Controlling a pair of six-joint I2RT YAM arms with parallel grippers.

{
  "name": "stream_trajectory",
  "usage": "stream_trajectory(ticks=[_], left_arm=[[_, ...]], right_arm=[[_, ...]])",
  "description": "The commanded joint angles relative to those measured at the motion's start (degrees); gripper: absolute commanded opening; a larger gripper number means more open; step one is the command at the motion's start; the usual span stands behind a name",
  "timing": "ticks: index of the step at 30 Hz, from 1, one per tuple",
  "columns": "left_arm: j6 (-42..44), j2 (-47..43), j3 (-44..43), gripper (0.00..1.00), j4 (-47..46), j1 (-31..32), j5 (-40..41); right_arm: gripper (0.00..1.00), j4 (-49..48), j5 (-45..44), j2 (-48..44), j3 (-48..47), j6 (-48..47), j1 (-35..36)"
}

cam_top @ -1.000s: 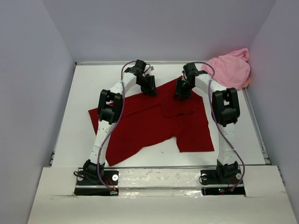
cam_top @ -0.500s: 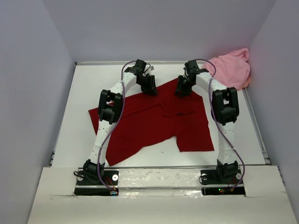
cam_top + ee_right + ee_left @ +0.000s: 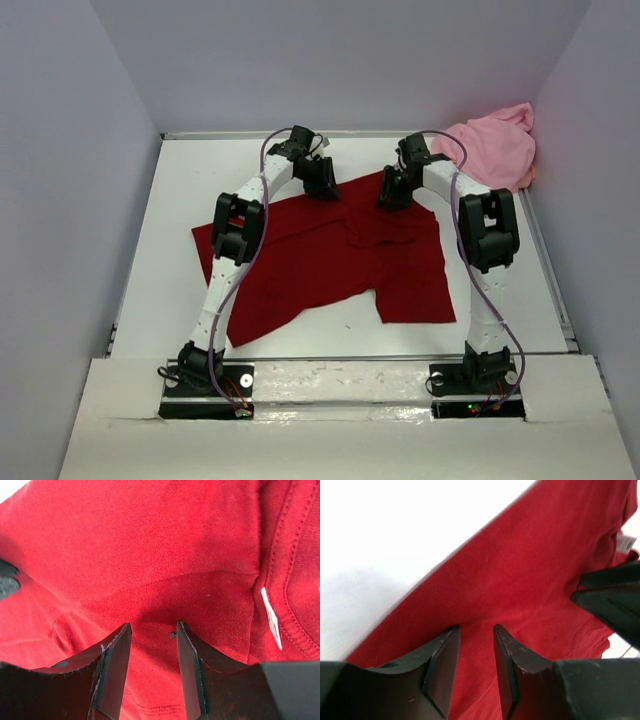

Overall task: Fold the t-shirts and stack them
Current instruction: Fold the flattened tshirt in 1/3 of the way

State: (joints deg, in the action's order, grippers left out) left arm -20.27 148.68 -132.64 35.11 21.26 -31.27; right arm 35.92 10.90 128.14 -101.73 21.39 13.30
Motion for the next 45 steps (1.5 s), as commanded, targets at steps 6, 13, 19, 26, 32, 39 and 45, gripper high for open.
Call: stream_trajectory(ticks=[6, 13, 19, 26, 32, 39, 45], left_arm=[[-3.1, 3.3, -3.5, 0.48, -2.7, -0.5, 7.9], [-5.1, 3.7, -5.5, 0.51, -4.5, -1.2, 7.7], [-3.9, -7.0, 3.5, 0.54, -10.8, -1.4, 10.3], [-2.7, -15.2, 0.7, 0.54, -4.0, -1.6, 13.5], [-3.0, -33.3, 12.0, 0.58, -3.5, -2.2, 22.2], [-8.2, -48.1, 28.8, 0.62, 2.1, -5.6, 24.5], [-11.6, -58.0, 51.6, 0.74, 4.2, -12.4, 20.4]], right_arm=[[0.48, 4.6, -2.9, -2.6, 7.3, 0.1, 0.1], [0.48, 3.4, -3.2, -5.7, 12.1, 0.7, 0.1], [0.51, 2.7, -5.6, -5.9, 8.8, -2.3, 0.1], [0.53, 5.1, -6.0, 1.6, -4.7, -4.1, -0.5], [0.57, 5.8, -2.8, 5.1, -15.2, -5.7, -1.6], [0.60, 8.4, -0.1, 7.7, -25.8, -6.4, -3.9], [0.60, 8.3, 0.8, 7.7, -28.5, -5.9, -6.7]])
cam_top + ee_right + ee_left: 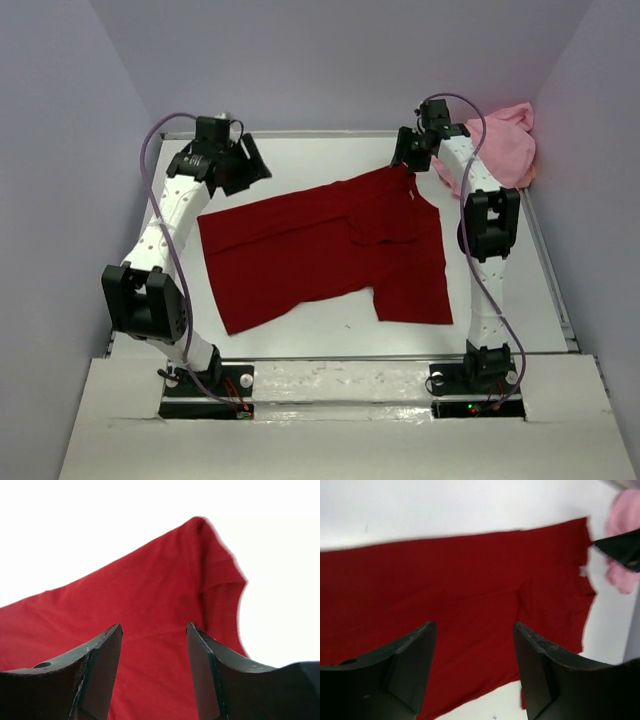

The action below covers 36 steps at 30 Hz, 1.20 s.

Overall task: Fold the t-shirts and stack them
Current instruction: Fold the flattened tshirt in 1/3 of the way

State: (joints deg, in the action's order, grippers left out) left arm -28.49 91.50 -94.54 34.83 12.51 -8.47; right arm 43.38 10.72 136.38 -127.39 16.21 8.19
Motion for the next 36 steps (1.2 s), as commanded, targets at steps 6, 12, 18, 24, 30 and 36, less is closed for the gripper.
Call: stream_trajectory(ticks=[6, 12, 18, 24, 30, 36], left_arm=[[-9.6, -10.2, 34.6, 0.77, -9.0, -16.0, -12.0], [-9.2, -11.9, 37.9, 0.77, -12.7, -21.4, -10.8], [-8.4, -11.0, 38.9, 0.77, -11.7, -24.2, -10.2], [-8.2, -11.3, 42.0, 0.77, -13.8, -27.7, -10.2], [-7.6, -8.3, 41.9, 0.77, -13.7, -31.2, -7.5], [-8.3, -3.6, 41.4, 0.76, -15.6, -34.1, -7.3]], right_arm=[[0.60, -1.3, 7.1, 0.3, -2.0, 2.0, -5.8], [0.61, -2.2, 9.6, 2.6, -3.4, 1.9, -7.6], [0.61, -2.3, 12.2, 5.6, -3.7, 1.8, -8.8], [0.61, -3.7, 13.4, 6.6, -2.2, 1.5, -9.3], [0.61, -5.3, 15.6, 6.7, -0.8, 2.5, -11.1], [0.61, -6.0, 17.0, 6.5, 0.5, 2.2, -11.6]])
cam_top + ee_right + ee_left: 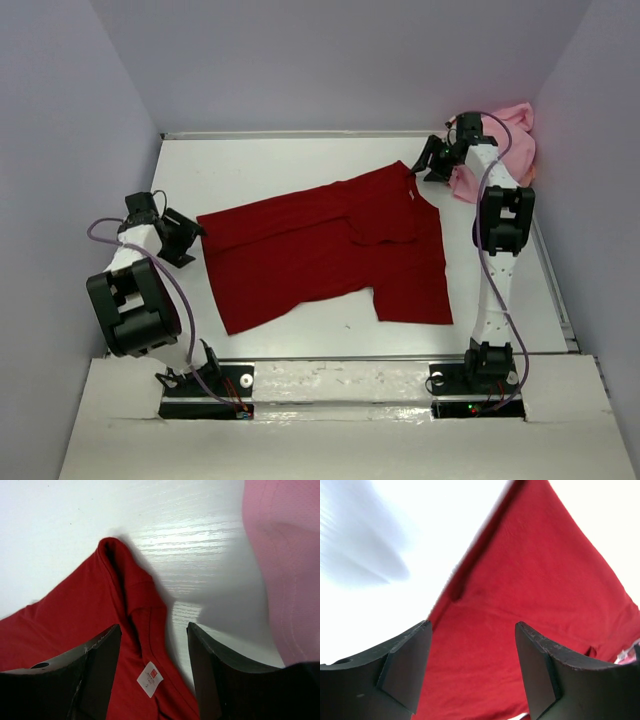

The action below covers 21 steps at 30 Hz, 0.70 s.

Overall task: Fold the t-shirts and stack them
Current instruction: Fold the flattened tshirt in 1/3 of the way

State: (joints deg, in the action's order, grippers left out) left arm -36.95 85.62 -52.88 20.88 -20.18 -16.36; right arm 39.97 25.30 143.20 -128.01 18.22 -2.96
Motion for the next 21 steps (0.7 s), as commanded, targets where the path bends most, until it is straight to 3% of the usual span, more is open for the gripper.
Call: stream_trajectory(ticks=[1, 21], left_arm=[[0.1, 3.0, -0.6, 0.76, -1.7, -1.6, 0.9], [-0.1, 14.2, -3.9, 0.72, -4.3, -4.4, 0.3]], right_arm=[[0.61, -2.7, 2.7, -0.2, 1.2, 0.2, -0.5], [0.61, -4.6, 10.0, 2.2, 2.5, 1.3, -0.5]])
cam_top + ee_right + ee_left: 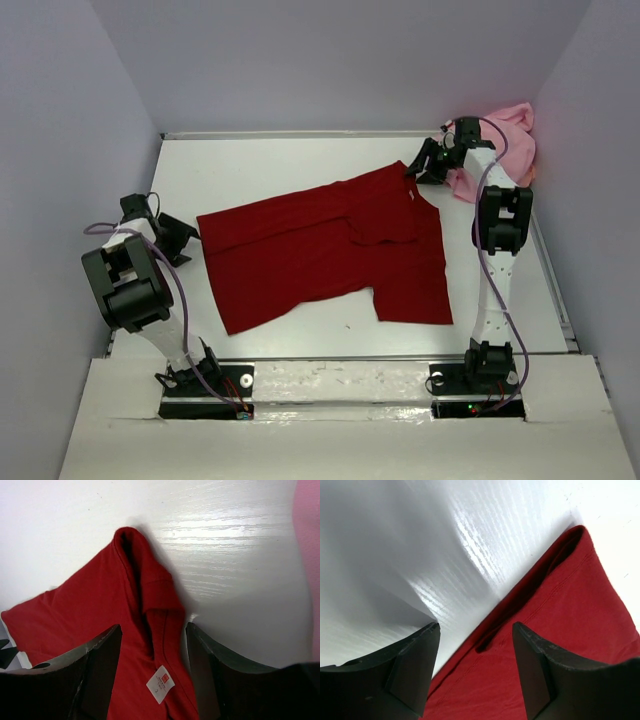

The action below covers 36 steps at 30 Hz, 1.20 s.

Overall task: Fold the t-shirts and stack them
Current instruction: Fold the flattened tshirt in 1/3 of the way

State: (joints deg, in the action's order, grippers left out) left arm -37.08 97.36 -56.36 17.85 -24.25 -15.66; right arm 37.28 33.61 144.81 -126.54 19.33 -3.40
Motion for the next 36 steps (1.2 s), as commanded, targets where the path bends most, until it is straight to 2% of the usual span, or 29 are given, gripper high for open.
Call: stream_trajectory(ticks=[1, 5, 17, 21, 23, 24, 28, 30, 32, 33, 36], left_arm=[[-0.1, 2.7, -0.2, 0.72, -1.9, -0.4, -0.9], [-1.0, 3.8, 1.3, 0.69, -3.4, 0.3, -3.6], [-1.8, 6.3, 0.6, 0.69, -4.5, 7.5, -3.8], [-1.7, 6.1, -0.2, 0.68, -4.0, 7.6, -3.0], [-1.2, 6.3, -1.1, 0.68, -2.8, 7.6, -2.2], [-0.7, 6.3, -1.5, 0.68, -2.5, 7.6, -1.4], [0.0, 6.2, -3.0, 0.67, -0.6, 7.6, -0.2], [0.3, 6.2, -3.1, 0.66, -0.2, 7.6, 0.4], [0.6, 6.3, -3.5, 0.64, 0.3, 7.5, 1.0], [0.8, 6.3, -3.5, 0.56, 0.4, 7.6, 1.0], [1.0, 6.9, -3.7, 0.44, 0.6, 7.5, 1.1]], right_arm=[[0.60, -1.9, 1.9, 0.6, 1.1, 0.1, 0.0], [0.60, -1.9, 2.3, 0.6, 1.2, 0.2, 0.0], [0.60, -2.1, 2.6, 1.1, 0.9, 0.6, 0.0], [0.56, -2.1, 2.7, 0.9, 0.9, 0.5, 0.0], [0.49, -2.1, 3.0, 1.0, 0.9, 0.4, 0.0], [0.40, -2.0, 3.0, 1.0, 0.9, 0.5, 0.0], [0.18, -1.9, 2.9, 1.2, 0.7, 0.6, 0.0], [0.14, -1.8, 2.9, 1.2, 0.5, 0.5, 0.0], [0.14, -1.6, 2.8, 1.2, 0.3, 0.5, 0.0], [0.13, -1.5, 2.7, 1.2, 0.2, 0.4, 0.0], [0.12, -1.2, 2.3, 1.3, -0.3, 0.4, 0.0]])
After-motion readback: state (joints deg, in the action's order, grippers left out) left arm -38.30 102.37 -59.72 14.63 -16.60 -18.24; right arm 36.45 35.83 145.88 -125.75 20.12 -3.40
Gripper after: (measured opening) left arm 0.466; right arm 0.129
